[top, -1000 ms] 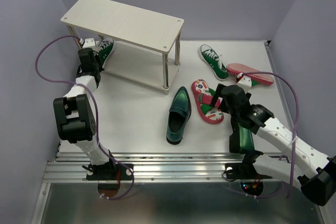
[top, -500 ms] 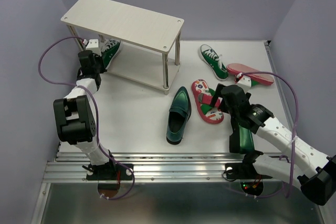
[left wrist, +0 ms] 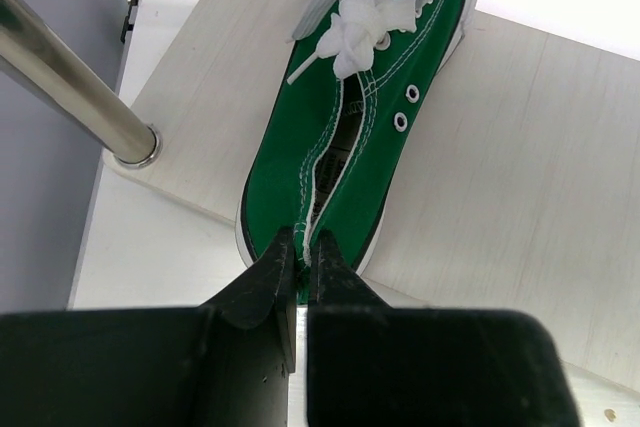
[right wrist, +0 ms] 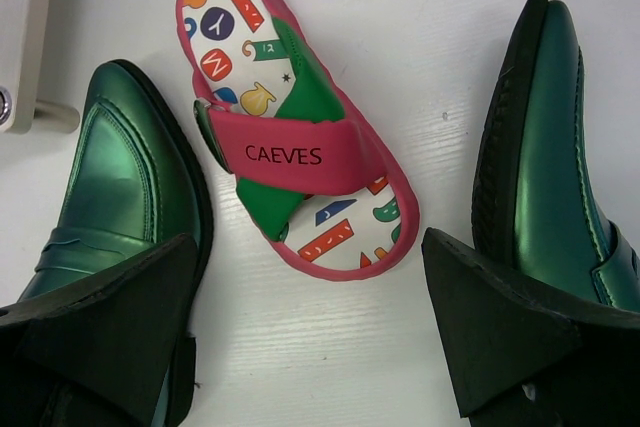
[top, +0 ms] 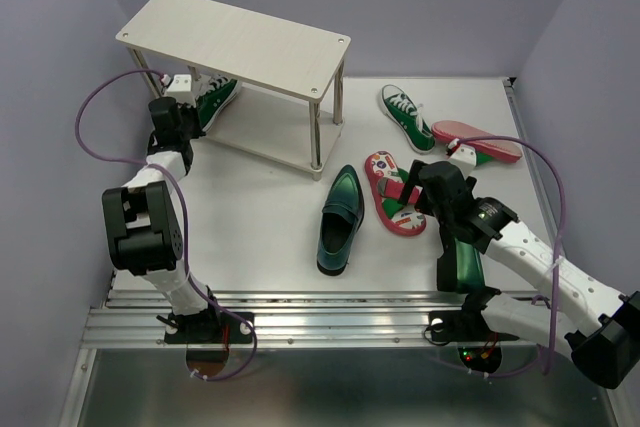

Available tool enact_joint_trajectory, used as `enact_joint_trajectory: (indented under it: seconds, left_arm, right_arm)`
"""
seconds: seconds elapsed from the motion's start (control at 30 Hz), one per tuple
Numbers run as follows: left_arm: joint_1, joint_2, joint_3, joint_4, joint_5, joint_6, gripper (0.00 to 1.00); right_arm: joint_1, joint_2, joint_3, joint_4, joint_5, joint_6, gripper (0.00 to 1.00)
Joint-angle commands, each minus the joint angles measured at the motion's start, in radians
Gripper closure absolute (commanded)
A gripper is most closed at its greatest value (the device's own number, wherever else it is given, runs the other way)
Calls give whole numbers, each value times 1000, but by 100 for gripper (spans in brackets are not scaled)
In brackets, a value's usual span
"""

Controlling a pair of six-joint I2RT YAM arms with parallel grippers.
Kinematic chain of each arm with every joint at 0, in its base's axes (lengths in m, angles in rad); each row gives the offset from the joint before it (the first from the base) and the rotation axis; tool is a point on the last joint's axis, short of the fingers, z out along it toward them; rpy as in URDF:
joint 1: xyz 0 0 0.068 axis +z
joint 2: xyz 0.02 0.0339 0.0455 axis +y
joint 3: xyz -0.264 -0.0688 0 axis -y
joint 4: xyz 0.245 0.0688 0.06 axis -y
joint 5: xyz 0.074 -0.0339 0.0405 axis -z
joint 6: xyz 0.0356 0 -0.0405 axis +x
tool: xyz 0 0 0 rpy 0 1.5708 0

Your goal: Place and organize the shoes onto the shoe shelf

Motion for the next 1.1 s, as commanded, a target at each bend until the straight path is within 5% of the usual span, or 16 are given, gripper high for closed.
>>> enact_joint_trajectory:
  seconds: [0.0,1.07]
  left_arm:
    - [11,-1,61,172,25,33,100]
    - [63,33,113,173,-33,10,100]
  right_arm:
    - [-3,-8,36,23,21,-11,0]
    - [-3,15,42,27,10,-13,0]
